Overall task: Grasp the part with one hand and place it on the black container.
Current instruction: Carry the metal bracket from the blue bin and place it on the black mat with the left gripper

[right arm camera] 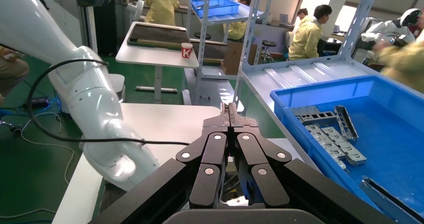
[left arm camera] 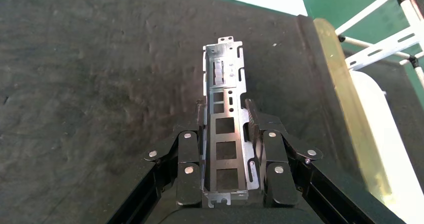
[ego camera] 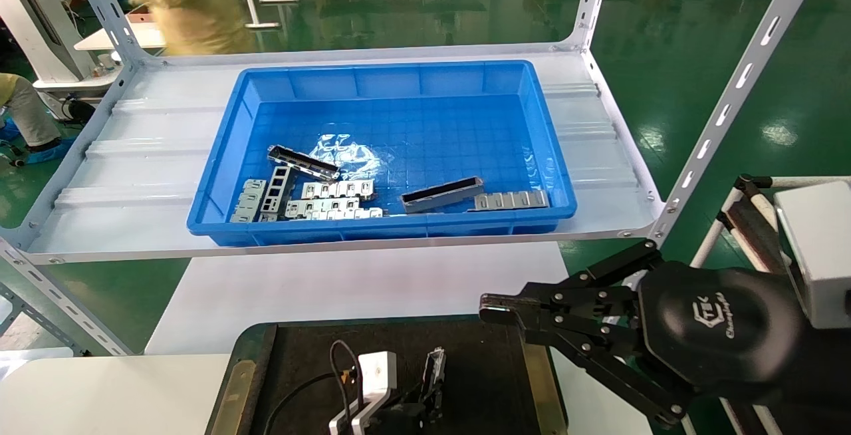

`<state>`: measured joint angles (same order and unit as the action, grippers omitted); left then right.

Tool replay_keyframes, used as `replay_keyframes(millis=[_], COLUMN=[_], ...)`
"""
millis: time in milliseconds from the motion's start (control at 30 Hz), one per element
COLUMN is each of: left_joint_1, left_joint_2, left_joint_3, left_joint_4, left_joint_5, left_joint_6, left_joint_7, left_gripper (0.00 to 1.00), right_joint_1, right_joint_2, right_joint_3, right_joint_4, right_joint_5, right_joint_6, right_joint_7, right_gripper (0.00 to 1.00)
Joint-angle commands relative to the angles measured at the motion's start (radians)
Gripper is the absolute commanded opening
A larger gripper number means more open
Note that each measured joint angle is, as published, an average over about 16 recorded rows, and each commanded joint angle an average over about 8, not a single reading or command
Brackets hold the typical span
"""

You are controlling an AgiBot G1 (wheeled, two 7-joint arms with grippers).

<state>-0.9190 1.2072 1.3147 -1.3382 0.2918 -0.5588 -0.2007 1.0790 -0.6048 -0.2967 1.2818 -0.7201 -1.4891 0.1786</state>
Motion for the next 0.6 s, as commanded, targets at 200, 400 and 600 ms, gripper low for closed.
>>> replay_keyframes(millis=[200,400,600], left_joint_1=[-0.015,0.031,0.069], left_joint_2=[0.008,0.014,0.033], left_joint_3=[0.001,-0.033,-0.065], left_joint_4=[-0.004,0.007,0.03], left_joint_5=[-0.014,0.079,0.158], left_joint_6=[-0.004,0.008,0.007], left_joint_7=[0.006,-0.028,-0.063], left_gripper=[0.0,0.0,0.0], right_joint_1=[0.0,0.0,0.0], right_joint_2=[0.0,0.0,0.0], right_joint_3=[0.0,-0.001,-0.001], right_joint_4=[0.0,0.0,0.0], right_joint_5=[0.0,0.0,0.001], right_joint_6=[0.0,0.0,0.0], right_joint_7=[0.0,0.0,-0.001], right_gripper=[0.0,0.0,0.0])
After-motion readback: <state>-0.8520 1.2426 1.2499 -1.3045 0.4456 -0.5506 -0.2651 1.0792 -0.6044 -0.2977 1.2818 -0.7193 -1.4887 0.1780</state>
